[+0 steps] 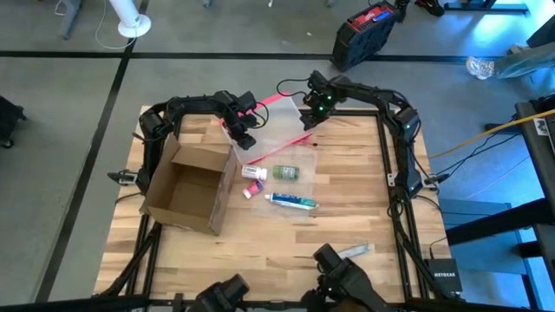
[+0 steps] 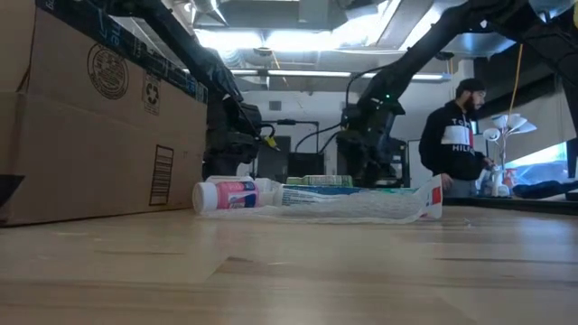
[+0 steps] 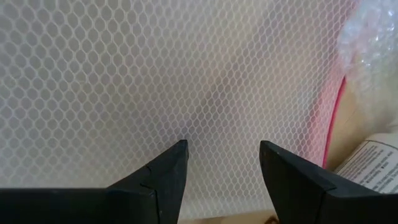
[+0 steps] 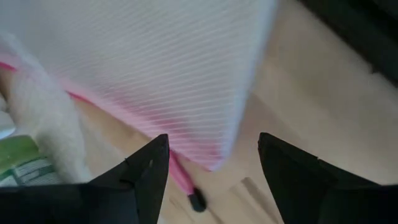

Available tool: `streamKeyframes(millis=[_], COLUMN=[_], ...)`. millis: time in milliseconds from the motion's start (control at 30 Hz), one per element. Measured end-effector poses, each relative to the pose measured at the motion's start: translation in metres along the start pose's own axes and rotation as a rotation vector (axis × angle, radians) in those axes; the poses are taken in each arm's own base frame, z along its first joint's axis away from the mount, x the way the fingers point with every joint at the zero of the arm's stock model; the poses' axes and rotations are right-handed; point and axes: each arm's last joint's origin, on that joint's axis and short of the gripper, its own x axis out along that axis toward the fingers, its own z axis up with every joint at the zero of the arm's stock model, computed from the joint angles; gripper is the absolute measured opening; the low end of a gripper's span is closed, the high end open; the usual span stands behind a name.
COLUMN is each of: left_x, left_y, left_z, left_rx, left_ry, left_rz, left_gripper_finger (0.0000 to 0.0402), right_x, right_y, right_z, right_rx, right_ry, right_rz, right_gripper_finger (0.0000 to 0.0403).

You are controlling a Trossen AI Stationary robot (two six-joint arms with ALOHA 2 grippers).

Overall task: Unpack boxes
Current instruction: Open the transparent zip bag

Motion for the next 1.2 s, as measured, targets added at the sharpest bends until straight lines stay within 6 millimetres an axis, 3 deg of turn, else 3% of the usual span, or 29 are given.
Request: streamKeyframes(millis=[300, 567, 700, 933, 1200], left_x=[0.001, 0.003, 0.003, 0.003, 0.003], left_y=[-0.004, -0.009, -0.009, -0.009, -0.009], left_z=[0.000, 0.003, 0.002, 0.002, 0.002], left_rx=[0.015, 0.029, 0.033, 0.040, 0.074], left_ry=[0.005, -0.014, -0.013, -0.013, -0.006], left_rz=[0.000, 0.000, -0.001, 0.000, 0.021], left_gripper_finger=[0.0190, 0.0190, 0.0190, 0.0190, 0.0190], right_x=[0.011, 0.023, 0.024, 0.024, 0.016], right_y=[-0.013, 0.005, 0.008, 0.011, 0.016], right_z=[-0.005, -0.004, -0.004, -0.005, -0.005], right_rx=[0.082, 0.056, 0.054, 0.048, 0.059], right_ry=[-0.042, -0.063, -0.055, -0.043, -0.042], right_rz=[0.094, 0.152, 0.192, 0.291, 0.375], right_gripper_finger=[0.0239, 0.0232, 0.0179, 0.0017, 0.0004])
